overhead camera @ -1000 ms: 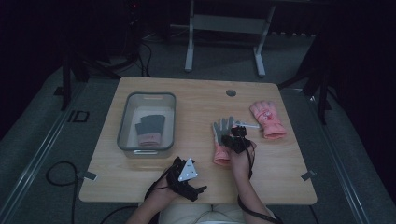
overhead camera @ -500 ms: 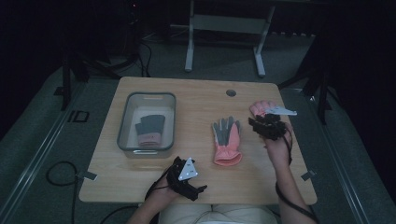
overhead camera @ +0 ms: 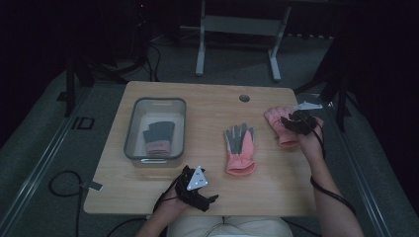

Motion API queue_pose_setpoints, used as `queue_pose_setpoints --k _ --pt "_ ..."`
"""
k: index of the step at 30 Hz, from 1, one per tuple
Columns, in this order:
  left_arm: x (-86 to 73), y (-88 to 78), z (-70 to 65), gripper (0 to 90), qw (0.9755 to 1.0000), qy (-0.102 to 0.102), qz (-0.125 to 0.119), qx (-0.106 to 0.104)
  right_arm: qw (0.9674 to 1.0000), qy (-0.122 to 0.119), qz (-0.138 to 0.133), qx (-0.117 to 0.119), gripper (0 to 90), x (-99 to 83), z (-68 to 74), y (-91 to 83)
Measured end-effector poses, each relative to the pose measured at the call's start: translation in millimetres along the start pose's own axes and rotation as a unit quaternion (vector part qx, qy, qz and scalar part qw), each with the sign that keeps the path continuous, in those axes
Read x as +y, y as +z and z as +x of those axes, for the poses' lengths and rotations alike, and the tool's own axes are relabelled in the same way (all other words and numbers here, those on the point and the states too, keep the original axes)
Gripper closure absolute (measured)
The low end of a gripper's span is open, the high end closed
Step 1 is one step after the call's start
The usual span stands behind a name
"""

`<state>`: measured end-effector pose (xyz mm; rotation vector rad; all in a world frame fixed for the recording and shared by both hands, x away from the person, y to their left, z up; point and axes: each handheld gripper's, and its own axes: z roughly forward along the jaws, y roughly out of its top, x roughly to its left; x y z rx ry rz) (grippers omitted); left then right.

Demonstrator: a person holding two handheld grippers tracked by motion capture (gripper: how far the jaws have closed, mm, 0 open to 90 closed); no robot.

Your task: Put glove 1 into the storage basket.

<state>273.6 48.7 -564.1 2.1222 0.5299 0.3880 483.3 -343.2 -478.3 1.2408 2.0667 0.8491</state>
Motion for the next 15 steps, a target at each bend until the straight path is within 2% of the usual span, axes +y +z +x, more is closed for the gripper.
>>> queue_pose_setpoints --k 5,8,11,15 --pt "0.0 -0.8 -0.1 1.4 1.0000 0.001 -0.005 0.005 0.9995 -0.011 0.030 0.000 56.1 -4.6 -11.8 28.8" --pt "-0.2 -1.8 0.3 1.4 1.0000 0.001 -0.005 0.004 0.9990 0.009 0.044 -0.004 53.6 -8.8 -18.8 40.7" --pt "-0.3 -2.2 0.2 1.4 1.0000 0.001 -0.006 0.007 0.9979 0.000 0.065 0.001 51.5 -15.3 -19.3 51.3" --pt "-0.4 -2.1 0.1 1.3 1.0000 0.002 -0.004 0.005 0.9981 0.011 0.060 0.006 54.5 -20.8 -19.8 55.7"
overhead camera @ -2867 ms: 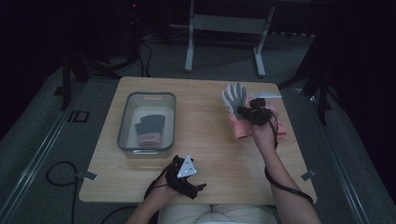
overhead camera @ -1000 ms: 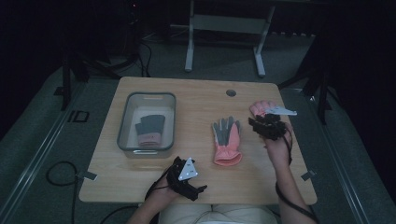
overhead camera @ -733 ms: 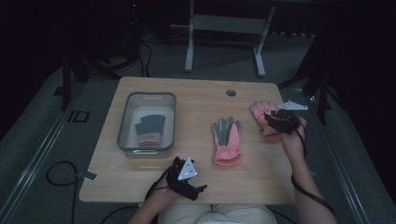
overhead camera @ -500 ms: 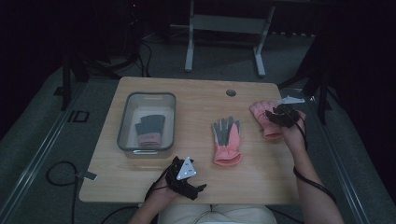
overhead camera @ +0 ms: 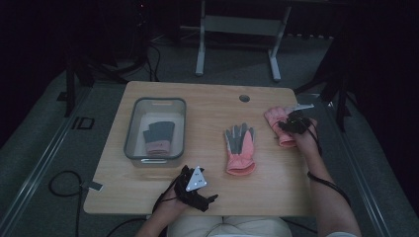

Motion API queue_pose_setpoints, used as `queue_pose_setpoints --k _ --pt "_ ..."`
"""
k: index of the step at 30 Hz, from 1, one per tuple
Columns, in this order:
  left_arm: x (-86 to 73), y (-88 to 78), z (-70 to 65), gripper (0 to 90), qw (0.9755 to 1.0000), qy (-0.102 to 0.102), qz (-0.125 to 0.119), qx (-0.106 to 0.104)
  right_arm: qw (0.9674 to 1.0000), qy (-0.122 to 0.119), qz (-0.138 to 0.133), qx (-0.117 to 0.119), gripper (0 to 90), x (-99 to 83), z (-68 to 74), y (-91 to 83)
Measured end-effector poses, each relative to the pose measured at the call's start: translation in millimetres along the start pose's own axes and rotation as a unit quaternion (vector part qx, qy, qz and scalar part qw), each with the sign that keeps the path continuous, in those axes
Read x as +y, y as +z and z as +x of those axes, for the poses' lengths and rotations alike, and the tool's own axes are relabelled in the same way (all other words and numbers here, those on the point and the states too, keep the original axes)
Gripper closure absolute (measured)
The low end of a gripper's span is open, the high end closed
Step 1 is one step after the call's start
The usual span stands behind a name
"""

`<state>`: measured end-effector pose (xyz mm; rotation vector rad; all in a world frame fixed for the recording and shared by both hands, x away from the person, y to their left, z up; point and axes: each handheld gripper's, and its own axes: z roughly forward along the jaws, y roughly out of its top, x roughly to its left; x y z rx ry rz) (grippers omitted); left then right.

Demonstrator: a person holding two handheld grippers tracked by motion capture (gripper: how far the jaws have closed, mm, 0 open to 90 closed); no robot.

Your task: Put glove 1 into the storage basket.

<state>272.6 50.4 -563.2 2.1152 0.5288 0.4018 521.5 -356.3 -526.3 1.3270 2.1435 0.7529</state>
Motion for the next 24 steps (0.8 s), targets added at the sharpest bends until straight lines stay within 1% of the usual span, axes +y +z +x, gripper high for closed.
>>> queue_pose_setpoints --k 1,3,4,5,6,8,10,11,12,13,14,15,16,18,20,21,22,23,24 --pt "0.0 0.1 -0.1 1.3 1.0000 0.000 0.000 -0.001 1.0000 0.008 -0.002 0.005 60.3 -2.2 -0.9 1.7" --pt "0.0 0.4 -0.7 1.3 1.0000 0.001 0.001 0.000 0.9999 0.011 0.001 0.005 69.3 -2.6 -0.7 1.9" --pt "0.1 0.4 -0.7 1.3 1.0000 0.002 0.001 -0.001 0.9999 0.010 0.003 0.004 74.3 -2.8 0.4 2.1" --pt "0.2 0.5 -0.5 1.4 1.0000 0.002 0.001 -0.001 1.0000 0.002 0.007 0.000 77.6 -2.9 2.1 2.9" --pt "0.1 0.5 -0.1 1.4 1.0000 0.001 0.002 -0.001 1.0000 0.000 0.008 -0.005 79.7 -2.3 4.2 3.2" --pt "0.1 0.3 -0.1 1.3 1.0000 0.001 0.001 -0.001 0.9999 0.010 0.009 -0.010 81.9 -0.9 5.6 2.8" --pt "0.1 0.0 -0.6 1.4 1.0000 0.000 0.001 -0.002 0.9997 0.019 0.007 -0.016 84.0 2.0 5.4 -2.2" --pt "0.1 0.0 -0.6 1.4 1.0000 0.000 0.001 -0.002 0.9997 0.019 0.007 -0.016 84.0 2.0 5.4 -2.2" --pt "0.0 0.5 -0.8 1.4 1.0000 0.001 0.001 -0.002 0.9996 0.020 0.005 -0.021 84.6 3.3 6.1 -5.6" --pt "0.1 0.7 -0.6 1.3 1.0000 0.003 0.001 -0.002 0.9992 0.037 -0.003 -0.015 85.1 6.7 5.7 -20.0" --pt "0.2 0.8 -0.2 1.3 1.0000 0.003 0.002 -0.003 0.9989 0.042 -0.009 -0.016 85.2 7.5 5.3 -25.6" --pt "0.4 0.6 0.1 1.4 1.0000 0.003 0.002 -0.002 0.9984 0.052 -0.017 -0.015 85.2 8.7 4.3 -34.0" --pt "0.5 0.3 0.4 1.3 1.0000 0.003 0.002 -0.002 0.9975 0.066 -0.025 -0.007 85.3 10.6 3.2 -45.3" --pt "0.7 -0.2 0.6 1.4 1.0000 0.005 0.001 -0.001 0.9970 0.068 -0.038 -0.010 85.3 13.2 5.2 -64.3" --pt "0.3 -0.4 1.0 1.3 1.0000 0.004 0.000 -0.002 0.9953 0.080 -0.053 0.005 85.2 13.8 7.6 -84.1" --pt "0.0 -0.5 1.0 1.3 1.0000 0.002 -0.001 -0.002 0.9949 0.083 -0.057 0.007 85.2 13.3 9.5 -93.8" --pt "-0.2 -0.6 1.0 1.4 1.0000 0.003 -0.001 -0.003 0.9946 0.083 -0.061 0.003 85.3 12.3 12.1 -103.2" --pt "-0.2 -0.6 1.0 1.3 1.0000 0.003 -0.001 -0.003 0.9946 0.083 -0.061 0.003 85.3 12.3 12.1 -103.2" --pt "-0.2 -0.5 0.5 1.3 1.0000 0.004 -0.001 -0.003 0.9944 0.085 -0.064 0.004 85.2 11.0 14.5 -111.9"
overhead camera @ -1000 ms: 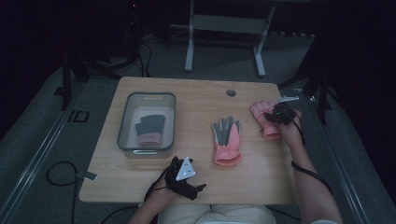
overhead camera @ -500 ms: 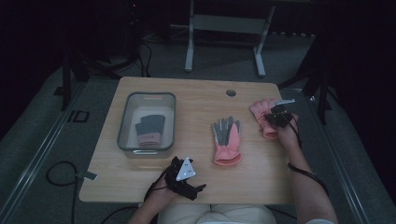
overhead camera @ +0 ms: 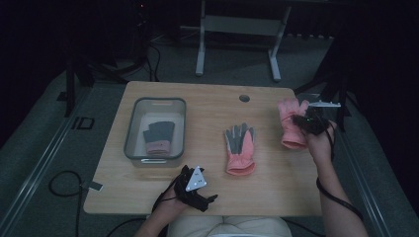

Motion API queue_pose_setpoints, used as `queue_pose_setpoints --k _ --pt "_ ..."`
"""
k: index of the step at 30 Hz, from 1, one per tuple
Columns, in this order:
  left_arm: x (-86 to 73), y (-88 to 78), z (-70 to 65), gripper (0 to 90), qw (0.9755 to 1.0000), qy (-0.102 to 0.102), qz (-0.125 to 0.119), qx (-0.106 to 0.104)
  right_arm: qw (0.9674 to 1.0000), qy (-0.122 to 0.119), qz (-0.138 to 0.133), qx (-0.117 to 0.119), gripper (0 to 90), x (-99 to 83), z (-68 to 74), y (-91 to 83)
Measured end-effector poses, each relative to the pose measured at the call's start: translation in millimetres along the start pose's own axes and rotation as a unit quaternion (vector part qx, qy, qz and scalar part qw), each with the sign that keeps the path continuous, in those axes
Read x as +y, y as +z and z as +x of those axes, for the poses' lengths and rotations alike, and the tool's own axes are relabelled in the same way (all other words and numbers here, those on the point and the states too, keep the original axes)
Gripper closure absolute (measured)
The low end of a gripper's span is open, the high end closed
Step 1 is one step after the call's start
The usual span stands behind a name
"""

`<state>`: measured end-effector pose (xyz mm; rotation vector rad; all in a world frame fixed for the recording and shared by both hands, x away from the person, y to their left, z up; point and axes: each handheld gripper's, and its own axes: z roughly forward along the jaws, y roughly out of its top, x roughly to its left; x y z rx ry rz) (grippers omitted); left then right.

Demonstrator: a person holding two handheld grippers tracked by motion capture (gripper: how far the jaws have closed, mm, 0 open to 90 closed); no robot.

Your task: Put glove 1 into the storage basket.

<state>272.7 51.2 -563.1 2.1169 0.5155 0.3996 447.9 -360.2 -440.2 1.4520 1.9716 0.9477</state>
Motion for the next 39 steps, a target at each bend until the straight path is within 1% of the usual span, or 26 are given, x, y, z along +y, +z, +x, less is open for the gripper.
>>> queue_pose_setpoints --k 1,3,4,5,6,8,10,13,14,15,16,17,19,21,24,27,30,31,36,39 --pt "-0.2 0.1 0.1 1.4 1.0000 0.001 0.000 0.000 1.0000 0.002 -0.002 0.005 85.2 -3.2 4.2 -15.3" --pt "-0.4 0.1 0.7 1.3 1.0000 0.001 0.000 -0.001 0.9999 0.006 0.000 0.011 85.2 -7.9 7.6 -26.8" --pt "-0.5 -0.2 1.1 1.4 1.0000 0.000 -0.001 -0.001 0.9999 0.002 -0.001 0.012 85.2 -10.7 9.7 -31.5" --pt "-0.6 -0.6 1.4 1.4 1.0000 -0.003 -0.001 -0.001 0.9999 -0.006 0.000 0.011 85.2 -13.5 12.3 -35.4" --pt "-0.6 -0.8 1.4 1.4 1.0000 -0.004 -0.002 -0.001 0.9999 -0.005 0.002 0.010 85.2 -17.0 13.9 -40.1" --pt "-0.7 -0.3 1.9 1.4 1.0000 -0.003 -0.001 -0.002 0.9998 -0.002 0.001 0.020 85.2 -21.5 16.0 -46.2" --pt "-0.9 0.2 2.2 1.3 1.0000 -0.003 0.001 -0.002 0.9998 -0.007 0.002 0.016 85.2 -26.4 20.9 -51.9" --pt "-0.8 -0.4 2.6 1.4 1.0000 -0.004 -0.001 -0.002 0.9998 -0.008 -0.003 0.019 85.1 -34.0 25.6 -58.6" --pt "-0.9 -0.5 2.4 1.4 1.0000 -0.005 -0.003 -0.002 0.9998 -0.005 -0.003 0.019 85.1 -36.8 26.7 -59.8" --pt "-0.9 -0.5 2.2 1.4 1.0000 -0.004 -0.002 -0.001 0.9997 -0.005 -0.003 0.022 85.1 -39.7 27.9 -60.6" --pt "-0.8 -0.4 1.9 1.4 1.0000 -0.003 0.000 -0.001 0.9997 -0.008 -0.001 0.024 85.0 -42.5 29.7 -60.8" --pt "-0.8 -0.2 1.8 1.3 1.0000 -0.003 0.000 -0.002 0.9997 -0.010 0.002 0.021 84.9 -46.4 31.2 -60.5" --pt "-0.8 0.0 1.9 1.4 1.0000 -0.004 0.000 -0.002 0.9996 -0.006 0.006 0.028 84.9 -53.3 31.2 -58.7" --pt "-0.9 0.0 2.0 1.4 1.0000 -0.003 0.000 -0.002 0.9996 0.000 0.012 0.026 84.9 -60.1 30.5 -56.3" --pt "-0.7 0.2 1.7 1.4 1.0000 -0.002 0.001 -0.003 0.9993 0.007 0.023 0.030 84.9 -71.3 30.1 -48.3" --pt "-0.7 0.0 1.6 1.4 1.0000 -0.002 0.001 -0.003 0.9991 0.004 0.034 0.024 84.9 -78.6 29.4 -37.9" --pt "-0.8 0.2 1.5 1.4 1.0000 -0.002 0.001 -0.003 0.9991 0.006 0.036 0.021 84.8 -79.6 28.1 -31.6" --pt "-0.8 0.3 1.6 1.4 1.0000 -0.002 0.002 -0.003 0.9989 0.008 0.039 0.024 84.6 -79.5 27.5 -28.9" --pt "-1.3 0.0 2.3 1.4 1.0000 -0.003 0.001 -0.005 0.9983 0.000 0.054 0.021 84.4 -80.2 27.4 -14.1" --pt "-1.1 0.5 1.4 1.4 1.0000 0.001 0.003 -0.005 0.9979 0.001 0.061 0.022 84.1 -82.1 27.0 -6.5"
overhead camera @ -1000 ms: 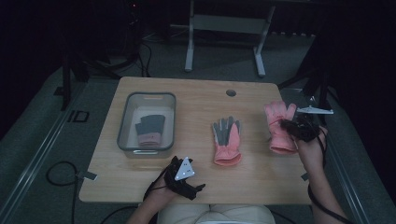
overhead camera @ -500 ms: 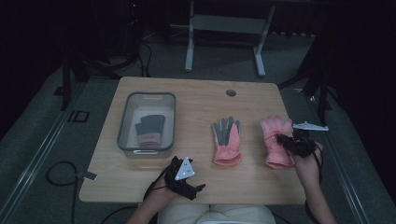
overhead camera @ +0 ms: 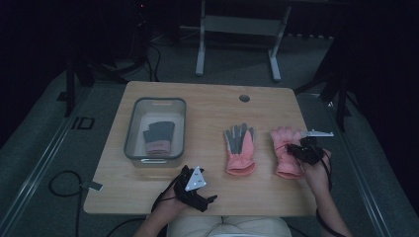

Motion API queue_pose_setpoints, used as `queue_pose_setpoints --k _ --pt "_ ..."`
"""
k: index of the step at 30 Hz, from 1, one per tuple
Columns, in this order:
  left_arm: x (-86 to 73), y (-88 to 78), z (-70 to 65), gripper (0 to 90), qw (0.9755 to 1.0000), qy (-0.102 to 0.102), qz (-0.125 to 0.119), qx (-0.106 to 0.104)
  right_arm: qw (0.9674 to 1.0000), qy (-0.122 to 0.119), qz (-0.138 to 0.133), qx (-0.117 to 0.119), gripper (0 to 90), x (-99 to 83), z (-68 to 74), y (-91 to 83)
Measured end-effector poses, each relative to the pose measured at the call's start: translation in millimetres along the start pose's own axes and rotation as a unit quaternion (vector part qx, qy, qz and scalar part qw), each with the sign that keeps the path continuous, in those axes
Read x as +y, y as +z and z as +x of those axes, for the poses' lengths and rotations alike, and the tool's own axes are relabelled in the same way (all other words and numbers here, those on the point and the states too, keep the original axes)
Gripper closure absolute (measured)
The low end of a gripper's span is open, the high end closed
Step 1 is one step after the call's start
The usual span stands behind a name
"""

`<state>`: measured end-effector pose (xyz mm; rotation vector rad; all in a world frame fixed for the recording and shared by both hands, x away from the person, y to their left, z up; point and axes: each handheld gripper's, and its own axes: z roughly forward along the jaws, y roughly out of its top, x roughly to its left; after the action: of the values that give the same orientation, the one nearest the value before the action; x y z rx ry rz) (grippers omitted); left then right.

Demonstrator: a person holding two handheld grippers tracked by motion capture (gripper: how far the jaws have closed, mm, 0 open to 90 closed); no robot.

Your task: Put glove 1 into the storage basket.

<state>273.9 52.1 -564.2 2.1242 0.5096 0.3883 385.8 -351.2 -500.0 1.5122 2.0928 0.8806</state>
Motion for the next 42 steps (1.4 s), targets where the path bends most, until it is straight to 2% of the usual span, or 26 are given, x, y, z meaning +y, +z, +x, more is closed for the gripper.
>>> queue_pose_setpoints --k 4,7,10,14,16,18,19,22,25,28,30,33,37,42 --pt "-0.2 0.0 -0.1 1.4 1.0000 -0.001 0.000 -0.001 0.9999 -0.006 0.009 -0.006 82.8 -4.4 -0.2 12.4" --pt "-0.4 0.2 0.3 1.3 1.0000 -0.002 0.000 -0.001 0.9999 -0.007 0.008 0.001 80.7 -6.0 -1.4 16.8" --pt "-0.6 0.8 0.1 1.4 1.0000 0.001 0.004 -0.002 0.9996 -0.019 0.019 0.007 77.1 -7.8 -0.5 23.0" --pt "-0.7 1.2 0.3 1.4 1.0000 0.001 0.006 -0.004 0.9988 -0.044 0.015 0.015 73.4 -0.5 -1.8 13.7" --pt "-0.5 1.3 0.4 1.4 1.0000 0.000 0.005 -0.004 0.9971 -0.070 0.004 0.031 68.2 3.8 -2.8 6.5" --pt "-0.4 1.2 0.5 1.4 1.0000 0.000 0.005 -0.005 0.9926 -0.109 0.015 0.051 66.3 6.8 -2.7 2.9" --pt "-0.4 1.1 0.4 1.4 1.0000 0.000 0.005 -0.005 0.9904 -0.127 0.021 0.050 66.3 7.8 -3.0 1.7" --pt "-0.3 0.9 0.2 1.4 1.0000 0.001 0.006 -0.005 0.9874 -0.148 0.033 0.046 64.3 7.4 -4.0 1.8" --pt "-0.4 1.2 0.2 1.4 1.0000 0.001 0.006 -0.006 0.9861 -0.154 0.041 0.047 61.9 3.9 -4.9 4.8" --pt "-0.2 1.2 0.3 1.4 0.9999 0.000 0.008 -0.008 0.9866 -0.152 0.042 0.041 57.9 0.9 -6.3 8.7" --pt "-0.3 1.0 0.1 1.4 0.9999 0.000 0.009 -0.007 0.9872 -0.150 0.044 0.031 58.6 -1.7 -6.8 12.1" --pt "-0.5 0.5 0.1 1.4 1.0000 0.000 0.007 -0.007 0.9876 -0.151 0.040 0.020 66.5 -8.7 -5.5 18.5" --pt "-0.5 0.4 -0.2 1.4 0.9999 0.002 0.008 -0.006 0.9929 -0.116 0.021 0.018 78.7 -16.5 -5.7 23.5" --pt "-0.4 0.1 0.1 1.4 0.9999 0.002 0.009 -0.008 0.9975 -0.070 0.009 0.009 84.3 -18.0 -3.7 23.0"
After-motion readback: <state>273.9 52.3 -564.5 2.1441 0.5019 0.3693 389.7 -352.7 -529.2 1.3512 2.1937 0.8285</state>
